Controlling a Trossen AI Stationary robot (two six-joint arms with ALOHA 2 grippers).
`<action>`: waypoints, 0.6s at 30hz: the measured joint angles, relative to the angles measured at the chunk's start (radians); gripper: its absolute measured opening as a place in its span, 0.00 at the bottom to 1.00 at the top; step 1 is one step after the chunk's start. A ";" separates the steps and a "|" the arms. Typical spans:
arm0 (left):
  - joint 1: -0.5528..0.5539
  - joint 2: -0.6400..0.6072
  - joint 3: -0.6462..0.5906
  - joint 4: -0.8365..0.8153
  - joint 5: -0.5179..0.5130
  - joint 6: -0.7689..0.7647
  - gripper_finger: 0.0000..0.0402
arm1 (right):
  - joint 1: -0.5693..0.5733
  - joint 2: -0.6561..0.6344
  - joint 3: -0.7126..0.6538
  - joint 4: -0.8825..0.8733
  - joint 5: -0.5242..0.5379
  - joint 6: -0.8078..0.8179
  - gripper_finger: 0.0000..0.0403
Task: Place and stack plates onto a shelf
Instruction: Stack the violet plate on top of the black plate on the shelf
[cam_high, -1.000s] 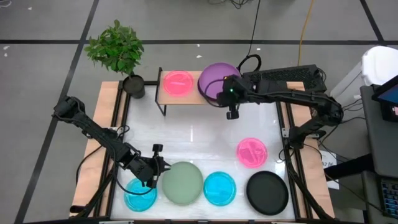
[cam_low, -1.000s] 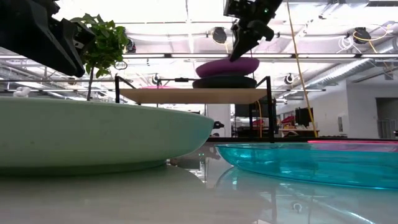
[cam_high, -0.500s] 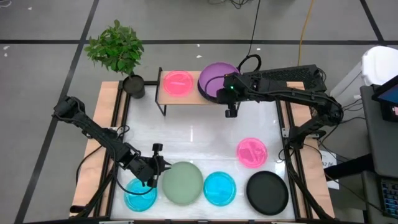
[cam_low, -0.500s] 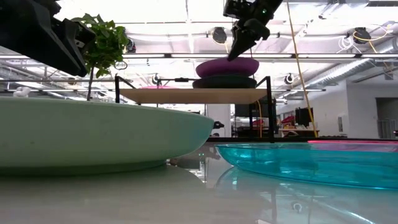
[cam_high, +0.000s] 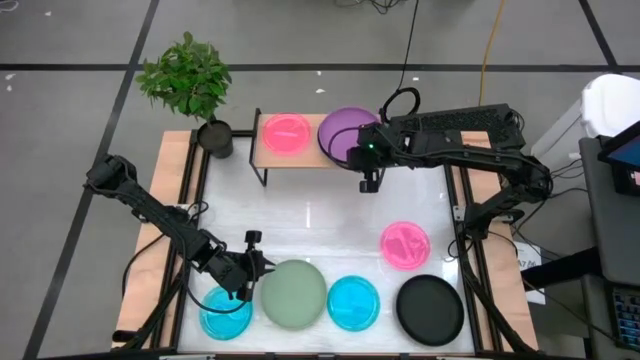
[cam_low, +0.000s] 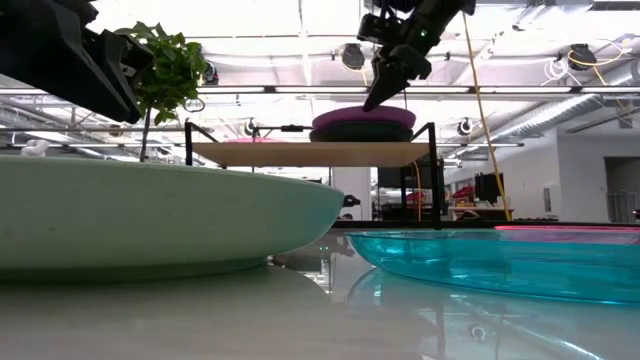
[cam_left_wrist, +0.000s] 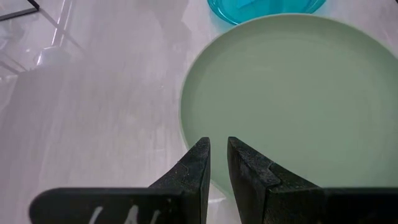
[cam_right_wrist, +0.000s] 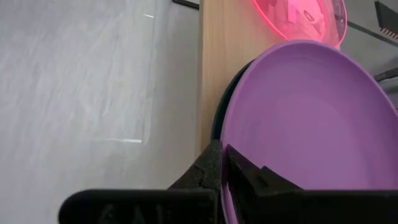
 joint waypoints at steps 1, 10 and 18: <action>0.000 0.000 0.000 0.000 0.000 0.000 0.16 | 0.000 0.000 0.000 0.001 0.000 -0.001 0.00; 0.000 0.000 0.000 0.000 -0.001 0.009 0.16 | 0.000 0.000 0.000 0.002 0.000 0.002 0.04; 0.000 0.000 0.000 0.000 -0.001 -0.001 0.16 | 0.000 0.000 -0.005 0.020 0.000 0.017 0.09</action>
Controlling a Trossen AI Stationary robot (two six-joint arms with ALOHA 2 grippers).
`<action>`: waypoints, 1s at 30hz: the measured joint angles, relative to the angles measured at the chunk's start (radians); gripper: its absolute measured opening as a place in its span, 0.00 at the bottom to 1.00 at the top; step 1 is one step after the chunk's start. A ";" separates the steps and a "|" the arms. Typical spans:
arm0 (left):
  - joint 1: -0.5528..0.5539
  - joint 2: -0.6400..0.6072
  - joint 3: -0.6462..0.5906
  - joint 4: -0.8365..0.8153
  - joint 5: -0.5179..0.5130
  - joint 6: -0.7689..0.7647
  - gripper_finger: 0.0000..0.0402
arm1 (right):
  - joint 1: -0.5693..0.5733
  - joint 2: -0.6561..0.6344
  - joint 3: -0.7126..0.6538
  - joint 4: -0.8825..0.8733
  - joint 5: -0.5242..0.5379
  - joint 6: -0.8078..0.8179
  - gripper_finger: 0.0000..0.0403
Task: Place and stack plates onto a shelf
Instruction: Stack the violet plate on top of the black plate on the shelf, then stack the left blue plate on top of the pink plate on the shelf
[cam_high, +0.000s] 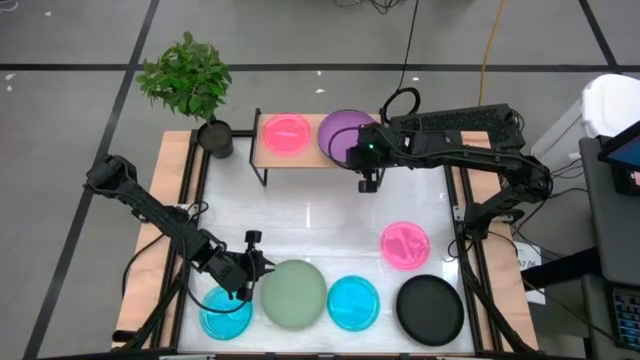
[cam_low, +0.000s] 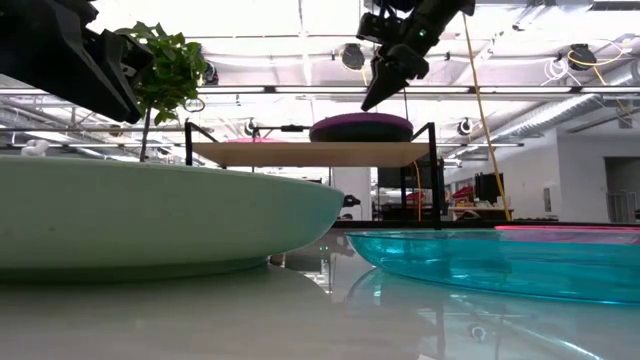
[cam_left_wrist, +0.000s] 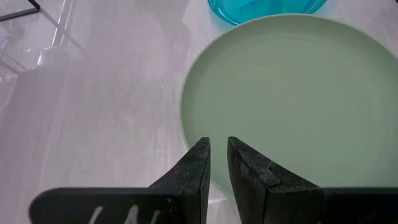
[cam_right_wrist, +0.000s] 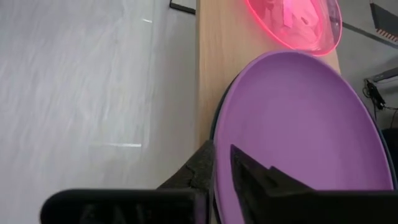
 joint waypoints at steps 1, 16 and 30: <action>0.000 0.000 0.000 0.000 0.000 -0.002 0.16 | 0.000 0.000 0.000 0.003 0.000 0.004 0.10; 0.000 0.000 0.000 0.000 0.000 -0.001 0.16 | 0.020 0.000 0.000 -0.007 0.002 0.025 0.06; -0.001 0.000 0.000 -0.001 0.007 -0.009 0.16 | 0.076 -0.025 -0.001 0.014 0.001 0.117 0.03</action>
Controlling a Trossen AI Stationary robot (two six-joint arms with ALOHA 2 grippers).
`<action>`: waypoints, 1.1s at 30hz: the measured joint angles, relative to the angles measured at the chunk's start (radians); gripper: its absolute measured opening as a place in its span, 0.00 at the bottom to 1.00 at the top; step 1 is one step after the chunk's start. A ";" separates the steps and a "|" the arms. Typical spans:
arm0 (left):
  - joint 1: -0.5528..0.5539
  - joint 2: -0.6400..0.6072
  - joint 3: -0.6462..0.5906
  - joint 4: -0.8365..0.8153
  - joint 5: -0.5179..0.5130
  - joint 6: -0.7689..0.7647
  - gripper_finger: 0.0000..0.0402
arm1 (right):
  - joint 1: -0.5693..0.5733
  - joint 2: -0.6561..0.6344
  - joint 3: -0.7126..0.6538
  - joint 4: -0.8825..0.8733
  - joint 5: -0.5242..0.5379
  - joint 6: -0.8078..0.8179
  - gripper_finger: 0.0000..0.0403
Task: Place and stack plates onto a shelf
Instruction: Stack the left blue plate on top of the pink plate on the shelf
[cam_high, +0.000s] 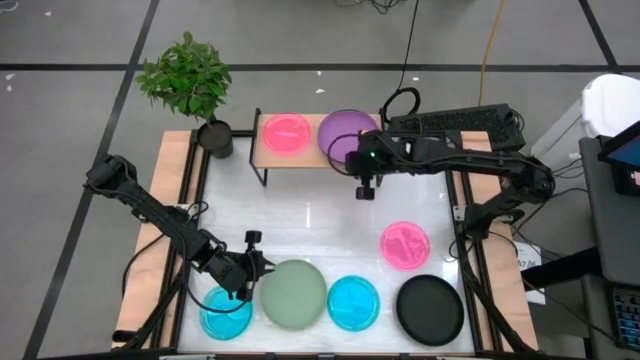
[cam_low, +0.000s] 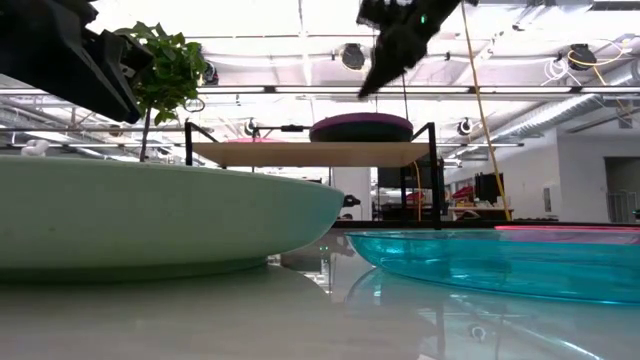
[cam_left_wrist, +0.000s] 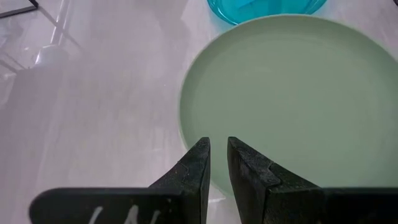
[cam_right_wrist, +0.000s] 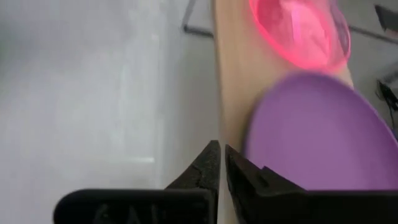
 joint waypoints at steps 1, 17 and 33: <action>0.000 0.000 0.000 -0.003 0.009 0.004 0.16 | 0.016 -0.009 0.000 0.006 0.000 0.017 0.03; -0.001 -0.116 0.042 -0.360 0.267 -0.219 0.16 | 0.348 -0.022 -0.186 0.210 0.001 0.321 0.00; -0.140 -0.110 -0.047 -0.399 0.525 -0.610 0.16 | 0.477 -0.022 -0.404 0.468 0.028 0.423 0.00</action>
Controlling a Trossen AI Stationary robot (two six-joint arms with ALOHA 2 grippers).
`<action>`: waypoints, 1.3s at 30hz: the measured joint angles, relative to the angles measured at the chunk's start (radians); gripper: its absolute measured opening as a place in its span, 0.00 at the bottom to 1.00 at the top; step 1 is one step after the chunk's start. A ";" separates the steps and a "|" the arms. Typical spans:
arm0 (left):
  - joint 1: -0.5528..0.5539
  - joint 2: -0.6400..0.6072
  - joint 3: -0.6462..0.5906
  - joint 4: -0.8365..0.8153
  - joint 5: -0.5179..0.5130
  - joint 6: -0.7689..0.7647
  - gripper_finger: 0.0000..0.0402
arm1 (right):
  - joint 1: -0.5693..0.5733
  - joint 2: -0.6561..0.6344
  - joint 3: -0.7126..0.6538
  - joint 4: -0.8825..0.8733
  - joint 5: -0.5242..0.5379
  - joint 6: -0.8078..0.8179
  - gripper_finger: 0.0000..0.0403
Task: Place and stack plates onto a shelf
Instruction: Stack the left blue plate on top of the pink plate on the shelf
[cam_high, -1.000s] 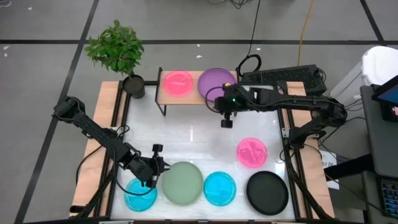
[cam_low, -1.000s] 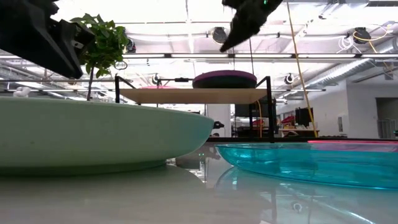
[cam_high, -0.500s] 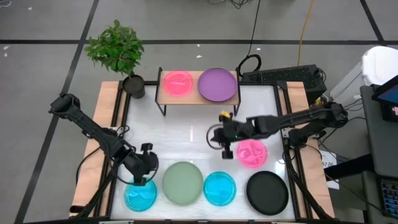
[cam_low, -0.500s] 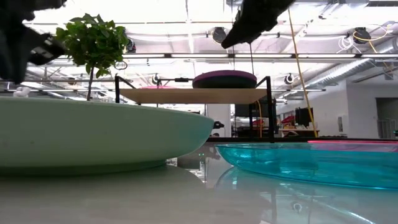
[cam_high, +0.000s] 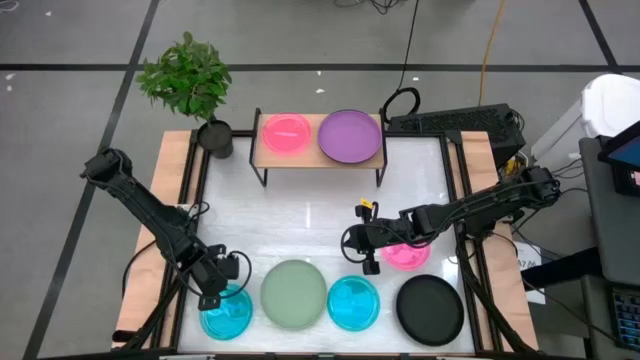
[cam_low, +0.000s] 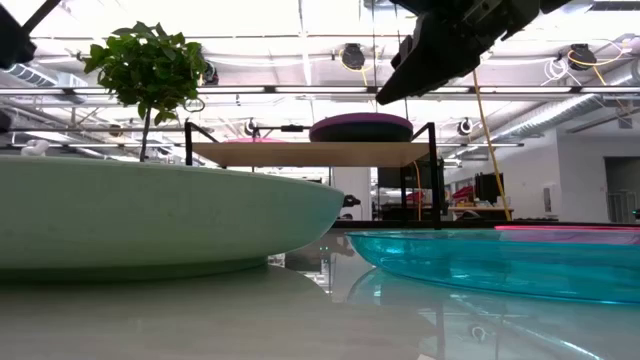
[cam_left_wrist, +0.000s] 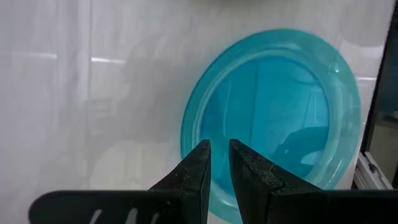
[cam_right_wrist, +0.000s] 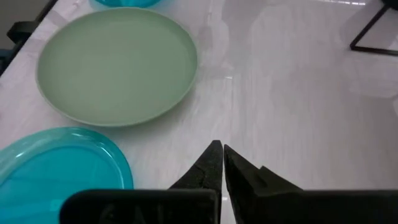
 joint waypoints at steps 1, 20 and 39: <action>-0.006 0.000 -0.006 0.000 0.005 -0.019 0.16 | 0.001 0.000 -0.003 0.001 0.001 0.006 0.00; -0.118 0.000 -0.029 -0.045 -0.055 -0.275 0.18 | 0.003 0.000 -0.008 0.004 0.001 0.000 0.00; -0.214 0.049 -0.029 -0.048 -0.182 -0.514 0.54 | -0.014 0.000 -0.008 -0.001 0.001 -0.054 0.00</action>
